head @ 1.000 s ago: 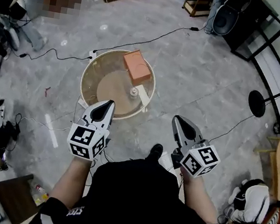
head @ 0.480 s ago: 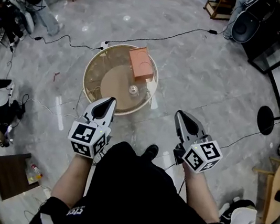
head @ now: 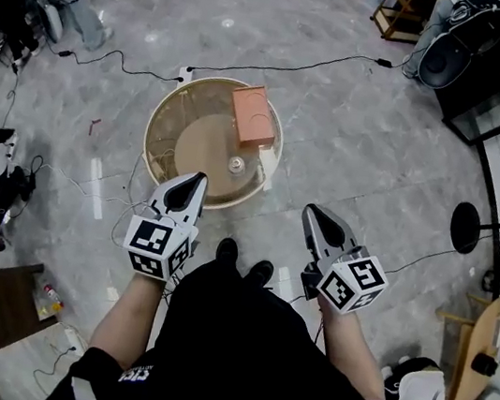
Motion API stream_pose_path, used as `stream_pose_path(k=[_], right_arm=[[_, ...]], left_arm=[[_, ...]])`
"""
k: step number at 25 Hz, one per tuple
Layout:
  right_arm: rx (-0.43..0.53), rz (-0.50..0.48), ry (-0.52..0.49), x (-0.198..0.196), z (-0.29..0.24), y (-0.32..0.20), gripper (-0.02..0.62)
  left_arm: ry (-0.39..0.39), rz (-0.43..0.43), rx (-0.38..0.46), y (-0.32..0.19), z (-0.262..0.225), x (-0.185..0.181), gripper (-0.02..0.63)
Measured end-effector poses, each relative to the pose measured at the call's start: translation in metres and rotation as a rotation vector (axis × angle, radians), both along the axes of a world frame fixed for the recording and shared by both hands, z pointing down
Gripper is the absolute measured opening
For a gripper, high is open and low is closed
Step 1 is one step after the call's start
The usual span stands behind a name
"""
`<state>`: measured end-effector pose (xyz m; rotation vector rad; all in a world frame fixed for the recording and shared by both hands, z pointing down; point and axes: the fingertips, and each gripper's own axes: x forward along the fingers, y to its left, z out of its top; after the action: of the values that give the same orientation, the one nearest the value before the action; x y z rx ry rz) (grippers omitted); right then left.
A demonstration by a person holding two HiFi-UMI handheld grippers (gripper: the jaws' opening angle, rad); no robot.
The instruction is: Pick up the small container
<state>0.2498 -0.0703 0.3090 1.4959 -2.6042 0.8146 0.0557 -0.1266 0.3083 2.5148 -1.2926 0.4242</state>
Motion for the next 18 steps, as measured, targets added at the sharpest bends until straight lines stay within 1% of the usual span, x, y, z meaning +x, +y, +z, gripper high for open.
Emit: stream_pose_path(k=[4, 7, 11, 14, 18], right_arm=[[-0.022, -0.036, 0.026, -0.021, 0.008, -0.029, 0.014], [-0.023, -0.062, 0.021, -0.045, 0.009, -0.048, 0.014], [-0.029, -0.095, 0.034, -0.077, 0.006, -0.070, 0.014], [-0.020, -0.096, 0.046, -0.095, 0.005, -0.079, 0.014], [-0.022, -0.072, 0.042, -0.107, 0.011, -0.087, 0.014]], left_arm=[[0.010, -0.010, 0.003, -0.023, 0.003, -0.013, 0.018], [0.016, -0.009, -0.012, -0.035, 0.008, -0.025, 0.018], [0.028, -0.009, -0.001, -0.054, 0.005, -0.043, 0.018], [0.040, 0.000, 0.006, -0.060, 0.005, -0.059, 0.018], [0.037, 0.015, 0.006, -0.067, 0.012, -0.072, 0.018]])
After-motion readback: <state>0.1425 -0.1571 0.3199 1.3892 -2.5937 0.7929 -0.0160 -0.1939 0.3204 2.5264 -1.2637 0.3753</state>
